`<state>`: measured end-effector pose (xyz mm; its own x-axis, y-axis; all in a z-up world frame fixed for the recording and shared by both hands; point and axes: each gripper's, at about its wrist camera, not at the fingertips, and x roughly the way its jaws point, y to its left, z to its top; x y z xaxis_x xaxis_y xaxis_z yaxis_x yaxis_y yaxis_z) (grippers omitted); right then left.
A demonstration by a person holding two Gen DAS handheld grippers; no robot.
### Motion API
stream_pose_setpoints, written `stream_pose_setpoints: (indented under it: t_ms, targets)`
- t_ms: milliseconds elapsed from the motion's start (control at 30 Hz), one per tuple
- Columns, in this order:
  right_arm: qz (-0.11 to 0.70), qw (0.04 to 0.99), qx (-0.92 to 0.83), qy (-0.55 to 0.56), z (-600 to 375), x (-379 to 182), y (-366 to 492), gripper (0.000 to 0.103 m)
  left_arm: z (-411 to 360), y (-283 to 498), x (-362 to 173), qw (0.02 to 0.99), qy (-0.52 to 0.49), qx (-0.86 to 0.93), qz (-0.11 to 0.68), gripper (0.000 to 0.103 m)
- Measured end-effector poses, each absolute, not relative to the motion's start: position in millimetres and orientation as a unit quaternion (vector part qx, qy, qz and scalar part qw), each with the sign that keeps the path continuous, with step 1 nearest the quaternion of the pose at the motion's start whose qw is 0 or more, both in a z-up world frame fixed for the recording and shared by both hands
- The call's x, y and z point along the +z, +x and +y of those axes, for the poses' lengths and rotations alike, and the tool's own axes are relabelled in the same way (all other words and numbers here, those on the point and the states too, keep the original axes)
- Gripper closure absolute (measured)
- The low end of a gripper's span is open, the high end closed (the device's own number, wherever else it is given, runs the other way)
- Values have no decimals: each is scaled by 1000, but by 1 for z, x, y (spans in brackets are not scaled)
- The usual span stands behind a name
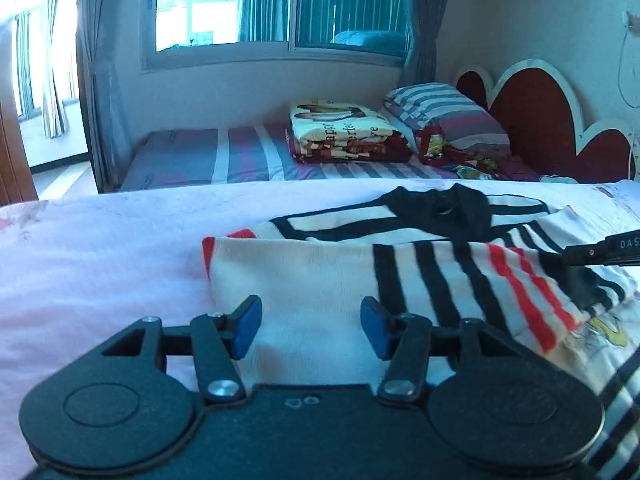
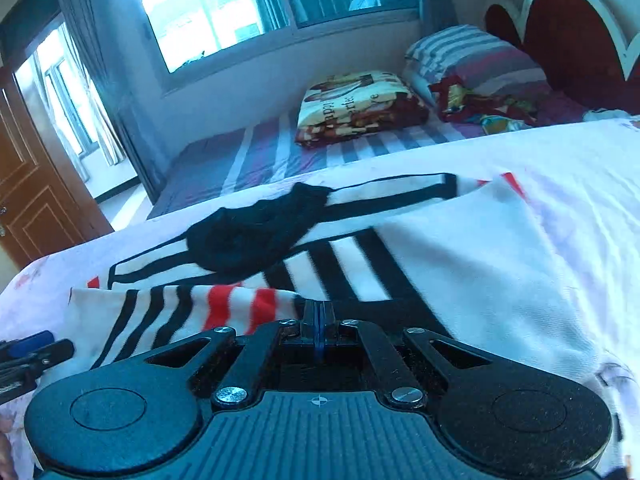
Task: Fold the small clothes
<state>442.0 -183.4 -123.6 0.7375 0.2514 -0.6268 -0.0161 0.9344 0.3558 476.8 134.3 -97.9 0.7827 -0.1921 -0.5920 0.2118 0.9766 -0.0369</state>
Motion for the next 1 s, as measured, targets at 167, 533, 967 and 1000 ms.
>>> stream_pose_setpoints:
  t_ms: [167, 533, 967, 1000]
  targets:
    - [377, 908, 72, 165, -197, -140, 445, 103, 124, 475, -121, 935, 33, -109, 334, 49]
    - [367, 916, 103, 125, -201, -143, 424, 103, 108, 450, -122, 937, 36, -90, 335, 42]
    - [352, 916, 149, 125, -215, -150, 421, 103, 92, 446, -123, 940, 46, -37, 335, 41]
    - [352, 916, 150, 122, -214, -150, 421, 103, 92, 446, -123, 941, 46, -35, 335, 41]
